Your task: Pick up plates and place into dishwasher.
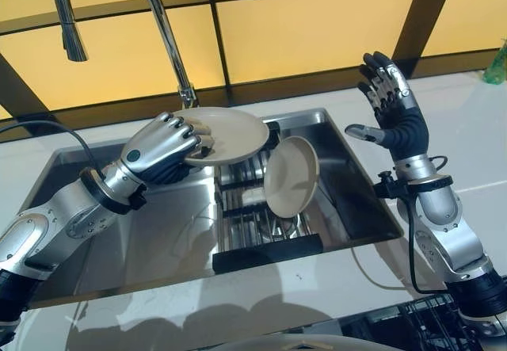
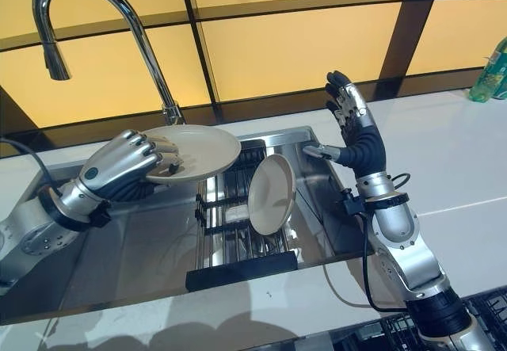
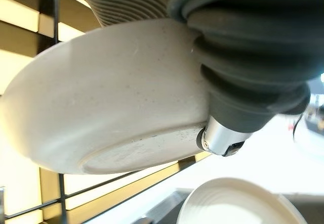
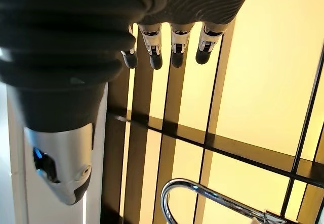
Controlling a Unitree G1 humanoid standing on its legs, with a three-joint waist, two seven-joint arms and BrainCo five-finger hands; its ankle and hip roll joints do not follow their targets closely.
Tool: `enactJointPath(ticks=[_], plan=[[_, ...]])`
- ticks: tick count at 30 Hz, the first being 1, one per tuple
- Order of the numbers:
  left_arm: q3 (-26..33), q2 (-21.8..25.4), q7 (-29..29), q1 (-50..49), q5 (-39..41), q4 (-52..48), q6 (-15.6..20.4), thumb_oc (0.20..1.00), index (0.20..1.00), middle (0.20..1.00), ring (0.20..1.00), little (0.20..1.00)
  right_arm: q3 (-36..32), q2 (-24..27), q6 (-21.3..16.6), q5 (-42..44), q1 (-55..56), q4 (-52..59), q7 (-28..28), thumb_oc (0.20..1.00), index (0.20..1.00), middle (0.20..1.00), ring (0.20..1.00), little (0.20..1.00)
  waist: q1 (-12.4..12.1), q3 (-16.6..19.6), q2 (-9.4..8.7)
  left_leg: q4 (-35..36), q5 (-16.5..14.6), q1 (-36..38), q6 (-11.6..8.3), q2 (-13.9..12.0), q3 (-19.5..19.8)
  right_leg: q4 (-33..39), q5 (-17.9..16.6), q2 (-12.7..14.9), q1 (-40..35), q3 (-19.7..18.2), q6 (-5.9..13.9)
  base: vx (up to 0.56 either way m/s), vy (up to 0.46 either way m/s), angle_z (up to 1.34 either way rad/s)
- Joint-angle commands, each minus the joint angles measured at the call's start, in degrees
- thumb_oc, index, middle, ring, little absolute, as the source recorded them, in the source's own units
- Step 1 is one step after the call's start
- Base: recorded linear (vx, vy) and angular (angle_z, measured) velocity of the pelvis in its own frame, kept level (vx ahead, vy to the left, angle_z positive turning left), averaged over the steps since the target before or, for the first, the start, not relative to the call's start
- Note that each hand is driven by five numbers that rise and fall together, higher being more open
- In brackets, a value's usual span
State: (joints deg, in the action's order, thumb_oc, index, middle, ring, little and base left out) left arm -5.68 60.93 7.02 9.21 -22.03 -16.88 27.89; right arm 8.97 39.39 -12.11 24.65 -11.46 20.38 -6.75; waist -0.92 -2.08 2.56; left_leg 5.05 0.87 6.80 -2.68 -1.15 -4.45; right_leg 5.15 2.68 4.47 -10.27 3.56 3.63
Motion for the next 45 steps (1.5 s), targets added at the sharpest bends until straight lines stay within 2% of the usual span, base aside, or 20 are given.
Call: enactJointPath(ticks=[1,5,9,12,15,18,21,28,33,37,38,41,45], plan=[[0.3,-1.1,-5.2,7.9,13.8,-2.5,0.2,0.200,0.200,0.200,0.200,0.200,1.0,2.8,-0.9,-1.8,-6.8,4.2,2.5,1.000,1.000,1.000,1.000,1.000,-1.0,3.7,-1.99,-0.5,-4.7,-1.1,1.26,1.0,0.9,-0.8,-1.3,0.8,4.8,1.6,3.44,-0.05,-0.007,0.04],[-0.4,-3.6,-9.6,9.8,19.3,-5.1,-1.2,0.200,0.200,0.200,0.200,0.200,2.8,3.3,0.2,-3.3,-9.0,5.6,7.1,1.000,1.000,1.000,1.000,1.000,-1.2,3.9,-2.22,-0.5,-4.7,-1.2,1.20,1.1,1.2,-0.9,-1.1,0.8,4.7,1.6,3.34,-0.03,0.000,0.03],[-0.4,-3.6,-11.7,10.8,22.6,-5.7,-2.2,0.200,0.200,0.200,0.200,0.200,4.5,6.2,1.4,-4.8,-10.5,6.6,13.2,1.000,1.000,1.000,1.000,1.000,-1.3,4.1,-2.46,-0.4,-4.7,-1.1,1.11,1.2,1.4,-1.0,-1.0,0.7,4.5,1.7,3.29,0.00,0.000,0.00],[-0.3,-3.0,-12.5,11.1,24.7,-6.1,-2.7,0.200,0.200,0.200,0.200,0.200,5.3,8.6,1.1,-2.9,-12.0,7.7,14.7,1.000,1.000,1.000,1.000,1.000,-1.3,4.3,-2.71,-0.4,-4.6,-1.1,1.15,1.2,1.5,-1.1,-0.9,0.6,4.5,1.6,3.18,0.00,0.000,0.00],[-1.0,-3.4,-14.5,11.8,28.1,-6.5,-2.9,0.200,0.200,0.200,0.200,0.200,6.7,8.7,1.0,-3.0,-13.8,8.5,16.8,1.000,1.000,1.000,1.000,1.000,-1.5,4.2,-2.80,-0.5,-4.5,-1.1,1.27,1.4,2.0,-1.7,-0.6,0.4,4.5,1.4,2.95,0.00,0.000,0.00],[-2.1,-4.6,-19.4,12.6,36.5,-7.5,-3.5,0.200,0.200,0.200,0.200,0.200,8.7,8.6,1.3,-3.5,-15.8,9.4,18.2,1.000,1.000,1.000,1.000,1.000,-1.7,4.1,-2.90,-0.6,-4.5,-1.1,1.40,1.5,2.4,-2.2,-0.2,0.3,4.5,1.4,2.75,0.00,0.000,0.00],[-3.2,-6.5,-22.5,13.5,40.7,-9.6,-4.6,0.200,0.200,0.200,0.200,0.200,11.0,8.1,1.8,-4.3,-17.8,10.0,19.9,1.000,1.000,1.000,1.000,1.000,-2.0,4.1,-2.92,-0.6,-4.5,-1.0,1.38,1.6,2.8,-2.3,0.0,0.3,4.2,1.5,2.65,0.00,0.000,0.00],[-5.0,-7.5,-27.0,15.4,44.2,-9.6,-6.4,0.200,0.200,0.200,0.200,0.200,12.6,8.3,1.3,-4.6,-20.0,10.0,19.4,1.000,1.000,1.000,1.000,1.000,-2.2,4.3,-2.99,-0.7,-4.7,-0.9,1.49,1.9,3.1,-2.5,0.2,0.5,3.9,1.7,2.56,0.00,0.000,0.00],[-4.5,-6.9,-30.7,15.1,46.5,-9.8,-6.6,0.200,0.200,0.200,0.200,0.200,11.6,10.2,1.9,-11.4,-19.8,9.1,18.8,1.000,1.000,1.000,1.000,1.000,-2.2,4.4,-2.82,-0.9,-4.8,-0.8,1.62,2.1,3.2,-2.5,0.2,0.6,3.6,1.6,2.54,-0.01,0.019,0.06],[-2.7,-4.6,-31.5,14.0,47.7,-9.6,-6.0,0.200,0.200,0.200,0.200,0.200,8.9,14.6,2.3,-19.7,-18.8,7.5,16.7,1.000,1.000,1.000,1.000,1.000,-2.0,4.6,-2.82,-0.9,-4.8,-0.6,1.60,2.1,3.1,-2.5,0.2,0.6,3.5,1.5,2.60,0.00,0.000,0.00],[-1.8,-3.9,-31.4,13.6,47.8,-9.6,-5.6,0.200,0.200,0.200,0.200,0.200,7.7,16.1,3.4,-21.3,-18.6,7.1,16.7,1.000,1.000,1.000,1.000,1.000,-1.8,4.7,-2.83,-0.9,-4.8,-0.6,1.60,2.0,3.0,-2.5,0.1,0.6,3.5,1.4,2.63,0.00,0.000,0.00],[-0.2,-3.3,-31.8,12.9,48.5,-9.2,-4.0,0.200,0.200,0.200,0.200,0.200,5.4,18.2,5.4,-22.7,-17.8,6.1,17.0,1.000,1.000,1.000,1.000,1.000,-1.7,4.6,-2.90,-0.9,-4.9,-0.6,1.63,2.1,3.1,-2.7,0.2,0.6,3.5,1.3,2.58,0.00,0.000,0.00],[0.2,-3.7,-32.0,13.1,47.9,-9.4,-3.2,0.200,0.200,0.200,0.200,0.200,5.2,18.6,6.7,-21.5,-18.0,3.4,16.5,1.000,1.000,1.000,1.000,1.000,-1.8,4.6,-3.06,-0.8,-4.9,-0.5,1.68,2.1,3.4,-2.8,0.2,0.6,3.4,1.2,2.55,0.00,0.000,0.00]])
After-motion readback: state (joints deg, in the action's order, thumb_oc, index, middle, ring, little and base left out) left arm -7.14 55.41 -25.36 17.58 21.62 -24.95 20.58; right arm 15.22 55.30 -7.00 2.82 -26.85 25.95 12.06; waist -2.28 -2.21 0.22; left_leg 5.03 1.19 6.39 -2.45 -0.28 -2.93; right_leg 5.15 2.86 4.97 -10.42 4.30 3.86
